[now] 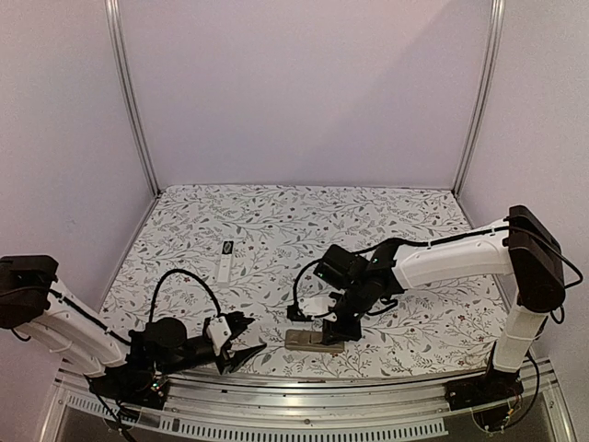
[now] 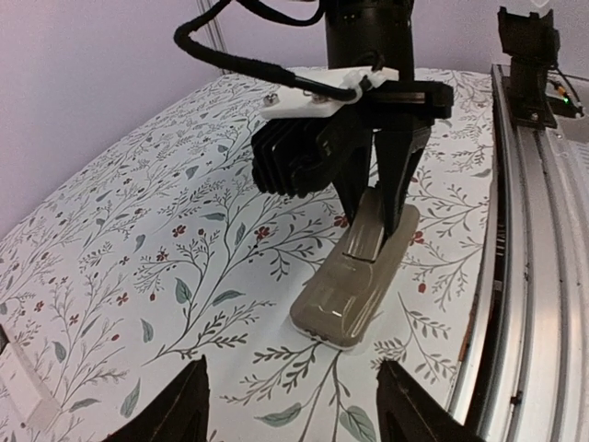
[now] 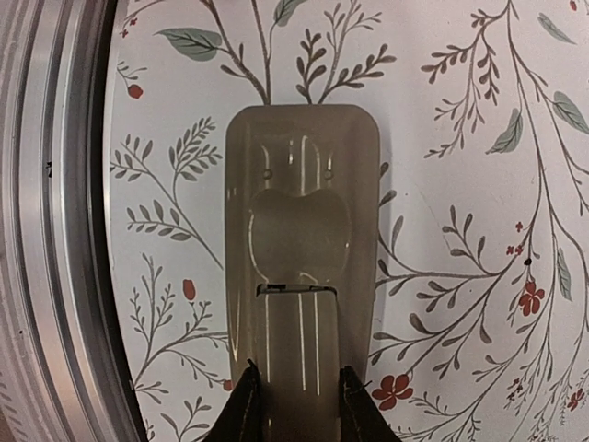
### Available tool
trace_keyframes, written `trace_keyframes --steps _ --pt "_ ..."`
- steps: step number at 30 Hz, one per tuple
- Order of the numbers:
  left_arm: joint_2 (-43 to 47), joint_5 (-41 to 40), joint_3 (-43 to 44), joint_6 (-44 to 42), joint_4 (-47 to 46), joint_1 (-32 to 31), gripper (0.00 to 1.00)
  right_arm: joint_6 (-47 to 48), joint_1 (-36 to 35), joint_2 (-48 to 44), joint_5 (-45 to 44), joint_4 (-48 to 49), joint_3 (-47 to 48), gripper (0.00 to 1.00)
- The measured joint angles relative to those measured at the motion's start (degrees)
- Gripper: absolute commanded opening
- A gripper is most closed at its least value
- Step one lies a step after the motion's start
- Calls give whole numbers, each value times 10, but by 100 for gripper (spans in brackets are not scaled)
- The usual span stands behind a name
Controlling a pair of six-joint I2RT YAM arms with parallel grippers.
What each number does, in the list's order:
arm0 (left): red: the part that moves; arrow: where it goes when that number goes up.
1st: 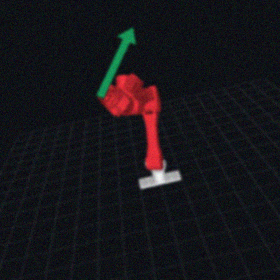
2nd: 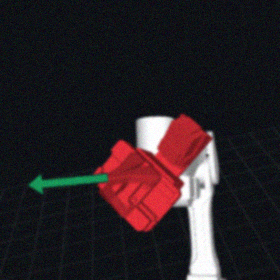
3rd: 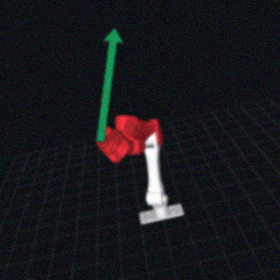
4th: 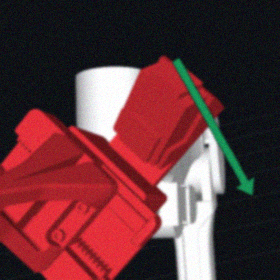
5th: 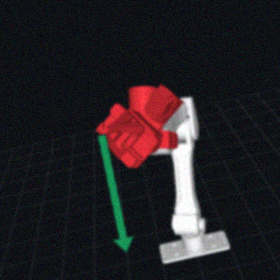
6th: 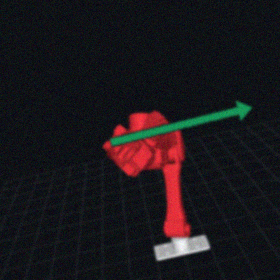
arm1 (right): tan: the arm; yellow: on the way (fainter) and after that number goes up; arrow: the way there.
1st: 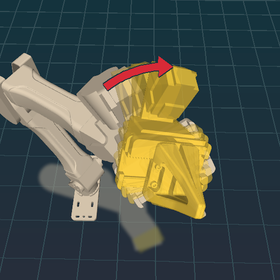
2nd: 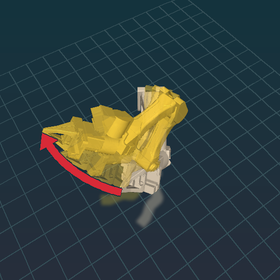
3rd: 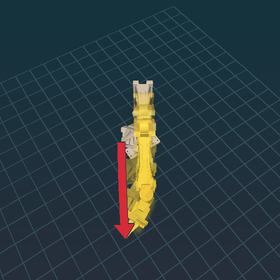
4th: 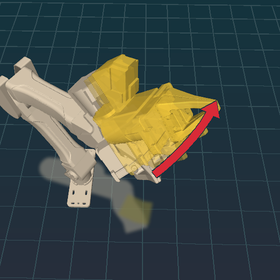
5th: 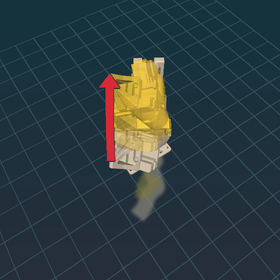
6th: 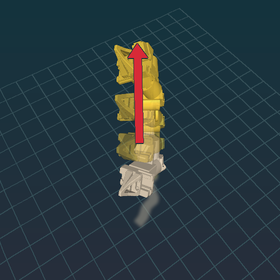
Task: Load the batteries into the remote control
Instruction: Place the battery cover on the remote control without the battery cover.
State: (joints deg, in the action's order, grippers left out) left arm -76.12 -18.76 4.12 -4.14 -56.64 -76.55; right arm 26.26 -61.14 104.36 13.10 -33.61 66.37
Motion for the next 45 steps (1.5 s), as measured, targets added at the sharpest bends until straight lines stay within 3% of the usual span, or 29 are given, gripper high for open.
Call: trace_keyframes --steps 25,37,45 --pt "-46 3 17 -19 0 -11 62 -40 -3 16 3 -28 27 20" --pt "-167 17 92 -31 34 -10 57 -92 -4 16 6 -27 27 20" --pt "-209 70 111 -4 38 30 58 -114 -6 16 7 -23 27 20"
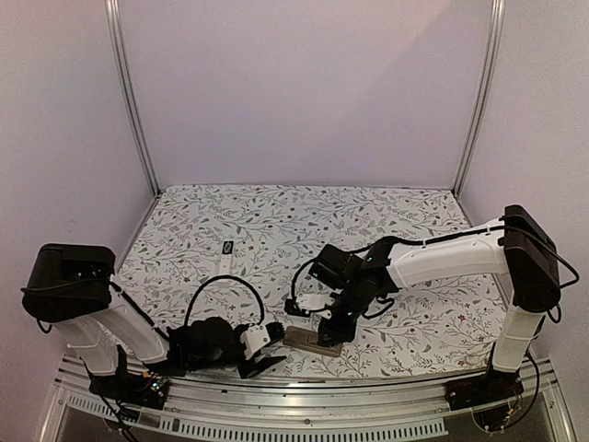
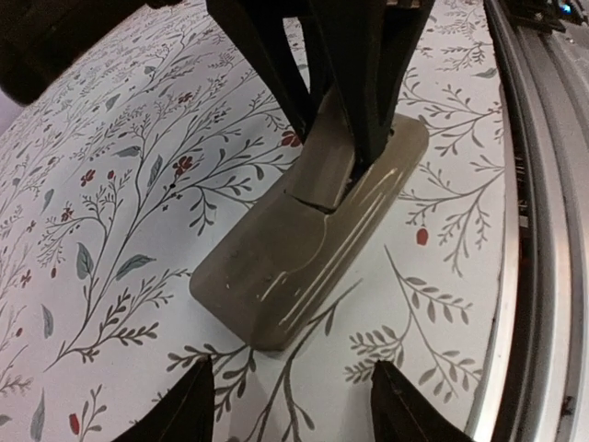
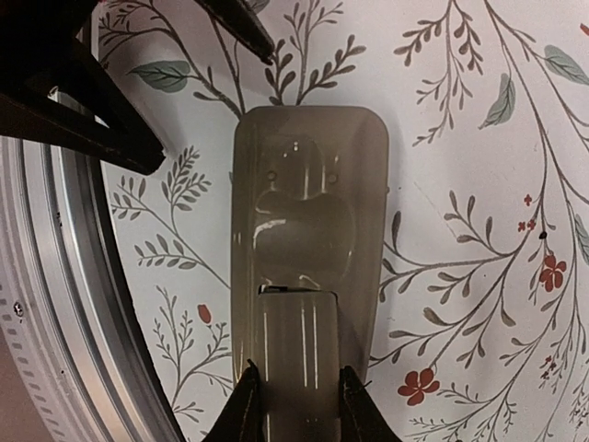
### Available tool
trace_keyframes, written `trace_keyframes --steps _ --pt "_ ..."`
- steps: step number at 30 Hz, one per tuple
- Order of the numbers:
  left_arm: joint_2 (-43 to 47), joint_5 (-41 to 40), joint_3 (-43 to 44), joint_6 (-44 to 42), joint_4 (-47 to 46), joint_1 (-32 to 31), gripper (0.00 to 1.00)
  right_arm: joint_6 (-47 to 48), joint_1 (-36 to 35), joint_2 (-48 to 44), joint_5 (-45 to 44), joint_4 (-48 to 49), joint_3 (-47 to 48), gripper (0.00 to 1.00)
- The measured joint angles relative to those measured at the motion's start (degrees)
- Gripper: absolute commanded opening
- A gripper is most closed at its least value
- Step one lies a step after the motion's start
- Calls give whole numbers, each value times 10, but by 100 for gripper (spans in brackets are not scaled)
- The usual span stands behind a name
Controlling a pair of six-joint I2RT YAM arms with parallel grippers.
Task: Load the batteries into the remote control
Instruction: Place the battery cover on the remote control without the battery cover.
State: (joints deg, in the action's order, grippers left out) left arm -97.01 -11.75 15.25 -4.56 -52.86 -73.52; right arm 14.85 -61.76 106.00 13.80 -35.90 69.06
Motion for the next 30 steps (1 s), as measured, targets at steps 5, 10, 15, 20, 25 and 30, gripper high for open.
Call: trace_keyframes --steps 5,10,15,20,25,30 --pt "-30 29 15 22 -4 21 58 -10 -1 0 0 0 0 20" --pt "-43 48 29 27 -7 26 58 -21 -2 1 0 0 0 20" --pt "-51 58 36 29 -9 31 55 -27 -3 4 -2 -6 7 23" --pt "-52 61 36 33 -10 34 52 -36 -4 5 -2 -7 7 24" --pt "-54 61 36 36 -12 35 50 -47 -4 6 -3 -7 8 29" --pt "-54 62 36 40 -13 36 50 -63 -5 10 -10 -6 8 32"
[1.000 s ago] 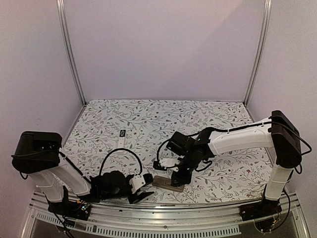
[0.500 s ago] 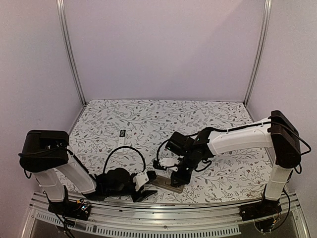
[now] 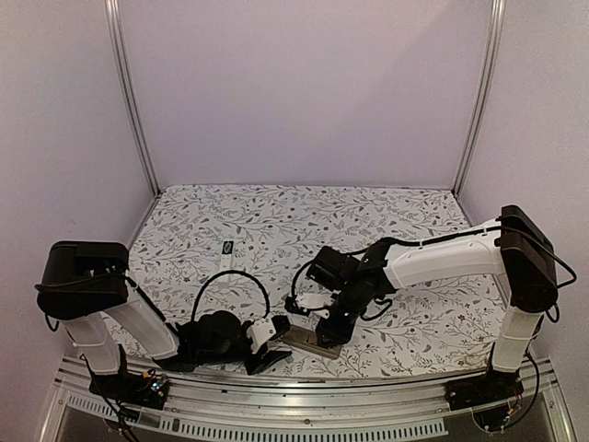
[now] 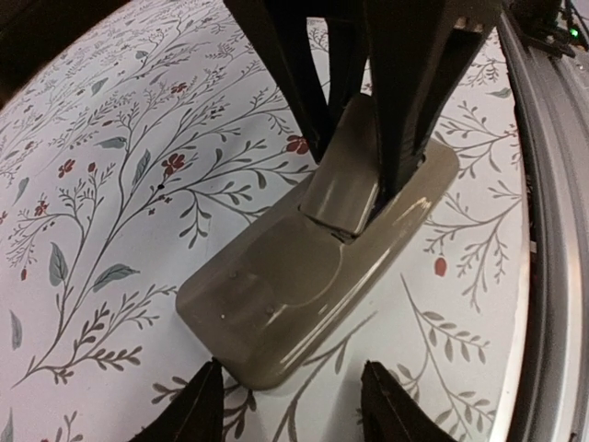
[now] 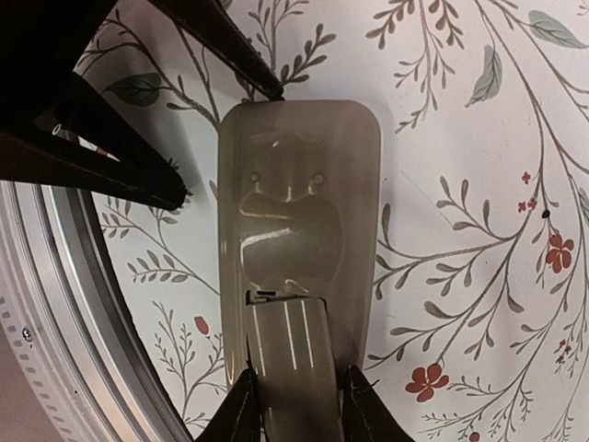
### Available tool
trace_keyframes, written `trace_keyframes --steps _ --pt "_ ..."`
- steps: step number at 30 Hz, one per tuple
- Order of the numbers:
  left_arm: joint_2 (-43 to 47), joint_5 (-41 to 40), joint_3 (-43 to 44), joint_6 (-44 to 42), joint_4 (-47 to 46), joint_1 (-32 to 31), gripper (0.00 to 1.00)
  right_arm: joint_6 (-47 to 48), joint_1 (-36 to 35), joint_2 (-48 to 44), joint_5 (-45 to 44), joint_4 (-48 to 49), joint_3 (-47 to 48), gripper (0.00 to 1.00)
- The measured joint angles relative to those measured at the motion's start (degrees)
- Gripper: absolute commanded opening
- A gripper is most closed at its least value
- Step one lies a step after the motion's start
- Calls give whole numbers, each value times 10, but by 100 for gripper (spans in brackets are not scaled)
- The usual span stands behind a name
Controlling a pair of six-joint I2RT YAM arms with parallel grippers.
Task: Load the batteries into the remote control
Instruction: Place the battery cover on the remote control without the battery cover.
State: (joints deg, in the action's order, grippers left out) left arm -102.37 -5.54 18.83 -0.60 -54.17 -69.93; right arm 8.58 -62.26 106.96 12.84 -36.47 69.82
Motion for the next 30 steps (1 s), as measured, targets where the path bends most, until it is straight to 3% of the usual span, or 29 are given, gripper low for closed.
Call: trace_keyframes --steps 30 --pt "-4 -1 -2 30 -13 0 47 -55 -7 0 -5 14 1 34"
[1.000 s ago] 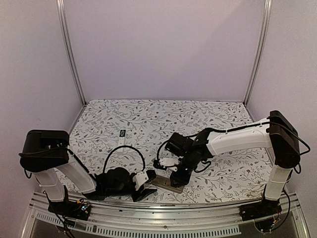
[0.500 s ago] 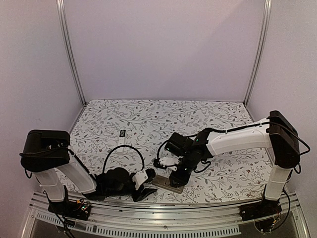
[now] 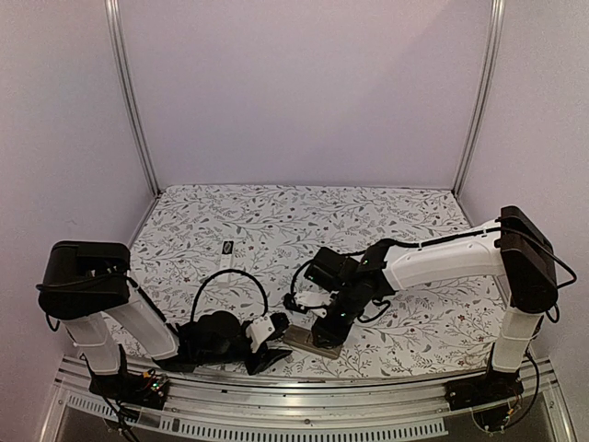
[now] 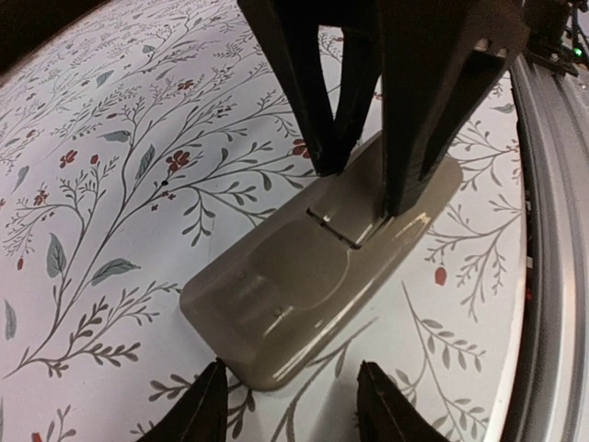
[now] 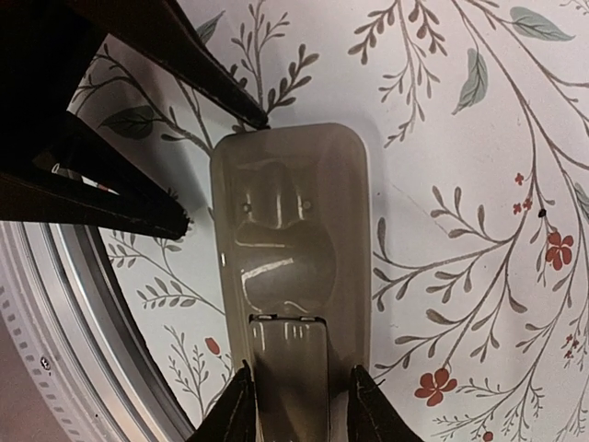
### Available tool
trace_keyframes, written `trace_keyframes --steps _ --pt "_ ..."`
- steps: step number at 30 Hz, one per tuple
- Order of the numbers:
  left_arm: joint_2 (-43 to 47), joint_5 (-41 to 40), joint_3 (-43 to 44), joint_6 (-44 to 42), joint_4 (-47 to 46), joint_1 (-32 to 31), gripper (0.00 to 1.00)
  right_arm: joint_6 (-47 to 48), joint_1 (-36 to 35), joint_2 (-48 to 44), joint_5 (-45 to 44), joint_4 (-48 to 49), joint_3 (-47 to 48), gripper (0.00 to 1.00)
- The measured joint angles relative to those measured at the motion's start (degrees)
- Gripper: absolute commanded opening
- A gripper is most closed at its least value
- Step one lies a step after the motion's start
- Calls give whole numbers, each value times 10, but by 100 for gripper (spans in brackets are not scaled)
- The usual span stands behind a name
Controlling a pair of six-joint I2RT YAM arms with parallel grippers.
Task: Load the batteries into the remote control
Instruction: Place the battery cover on the remote control without the battery cover, then adjust the remote control without the battery cover at the center of the board.
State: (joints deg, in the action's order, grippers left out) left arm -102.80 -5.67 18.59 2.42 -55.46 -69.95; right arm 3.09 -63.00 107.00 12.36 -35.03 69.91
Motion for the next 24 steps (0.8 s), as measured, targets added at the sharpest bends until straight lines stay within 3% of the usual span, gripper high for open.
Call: trace_keyframes --steps 18,24 --pt "0 1 0 2 -4 0 47 -24 -5 -5 -2 0 39 39" --pt "0 2 -1 2 -4 0 47 -85 9 -19 -29 -15 42 37"
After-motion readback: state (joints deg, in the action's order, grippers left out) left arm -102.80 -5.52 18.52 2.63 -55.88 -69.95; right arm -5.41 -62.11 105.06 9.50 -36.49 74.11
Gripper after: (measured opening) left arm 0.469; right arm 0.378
